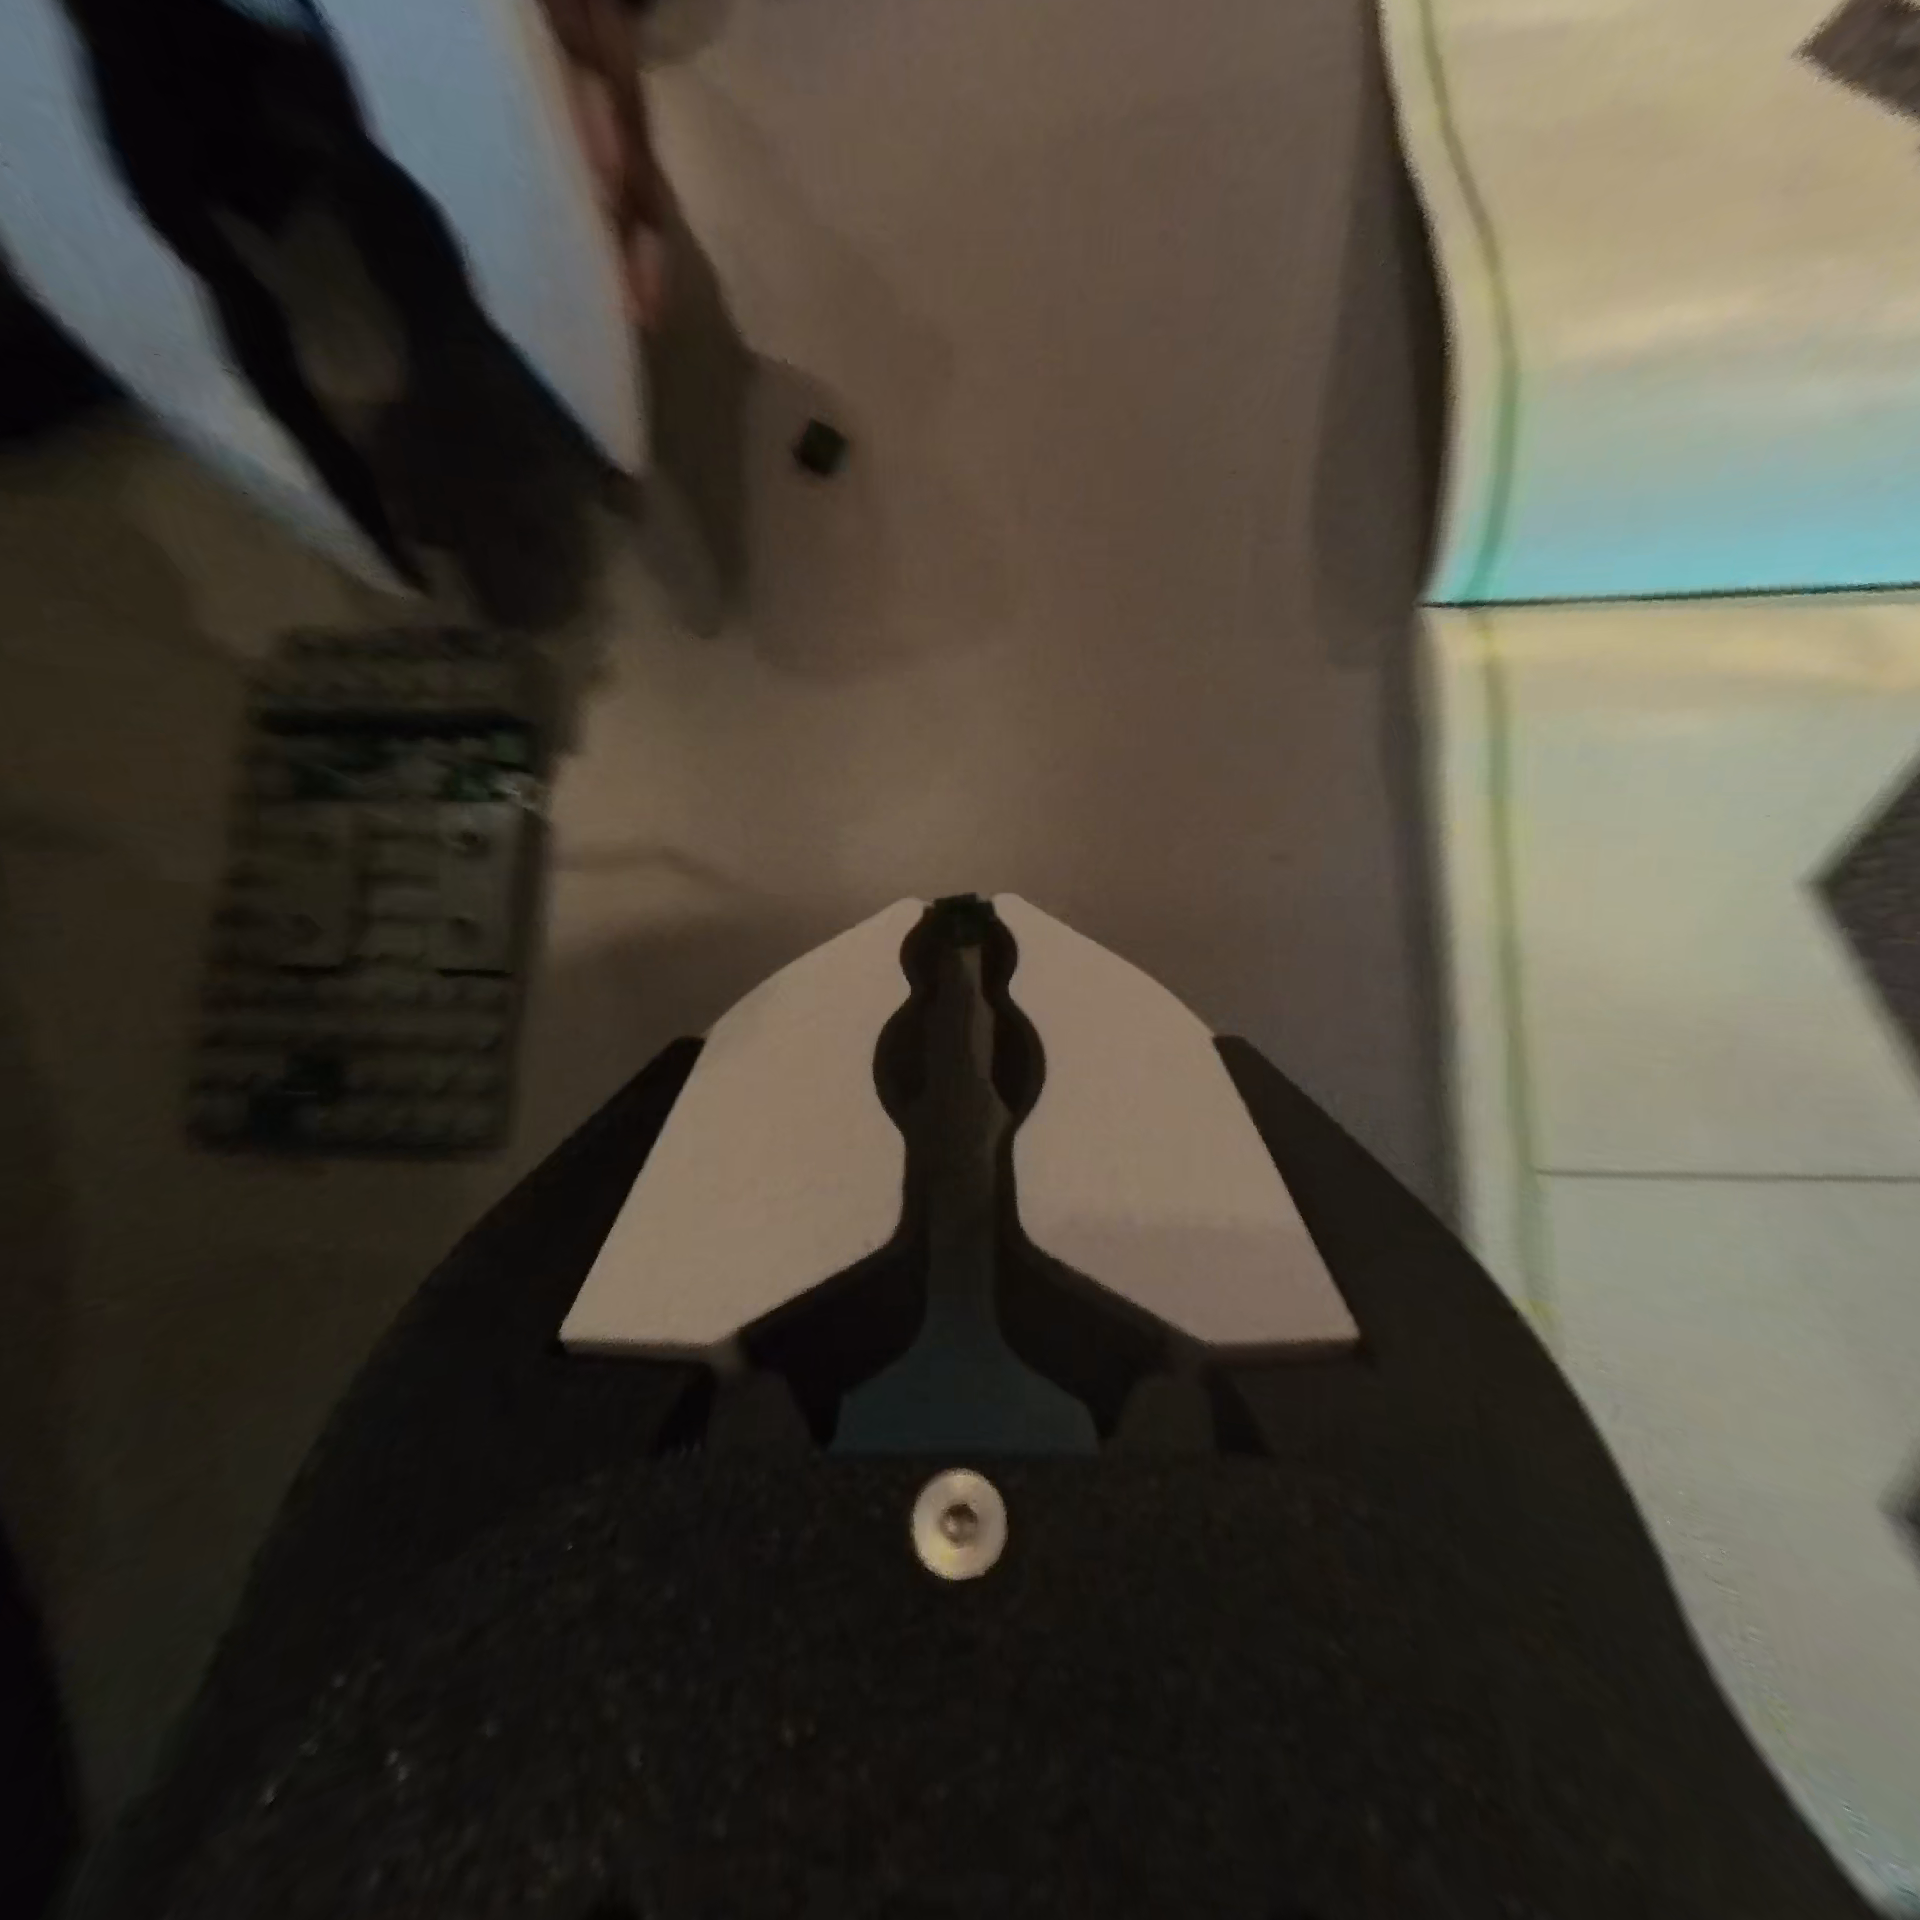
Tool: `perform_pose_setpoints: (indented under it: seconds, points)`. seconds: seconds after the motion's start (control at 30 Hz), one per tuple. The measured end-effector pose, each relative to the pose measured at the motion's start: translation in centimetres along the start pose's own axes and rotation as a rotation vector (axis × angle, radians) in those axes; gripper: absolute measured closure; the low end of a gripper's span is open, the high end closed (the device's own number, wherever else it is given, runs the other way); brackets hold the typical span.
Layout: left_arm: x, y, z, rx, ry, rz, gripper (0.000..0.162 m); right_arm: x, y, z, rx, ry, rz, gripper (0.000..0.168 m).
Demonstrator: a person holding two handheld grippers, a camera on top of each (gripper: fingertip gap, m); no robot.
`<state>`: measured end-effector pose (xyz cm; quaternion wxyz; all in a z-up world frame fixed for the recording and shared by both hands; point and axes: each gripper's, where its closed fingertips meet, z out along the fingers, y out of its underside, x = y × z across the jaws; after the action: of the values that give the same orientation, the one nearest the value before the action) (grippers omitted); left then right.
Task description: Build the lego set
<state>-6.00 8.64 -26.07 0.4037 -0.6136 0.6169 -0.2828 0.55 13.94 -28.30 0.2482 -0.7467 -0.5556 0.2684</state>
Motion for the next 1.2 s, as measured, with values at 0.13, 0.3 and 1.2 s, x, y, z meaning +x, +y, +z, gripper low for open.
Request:
perform_pose_setpoints:
  seconds: [0.13,0.3,1.2]
  points:
    - [-0.5,-1.2,-0.2,0.064,-0.047,0.107,0.124,-3.7,-2.1,-0.6,0.124,-0.202,0.136,0.162]
    - [0.8,-4.6,-0.6,0.192,-0.036,0.282,0.132,-7.7,-4.2,-2.0,0.239,-0.456,0.252,0.161]
    - [3.0,-7.3,-0.8,0.289,0.052,0.19,0.16,-10.0,-6.8,-5.0,0.425,-0.53,0.237,0.15]
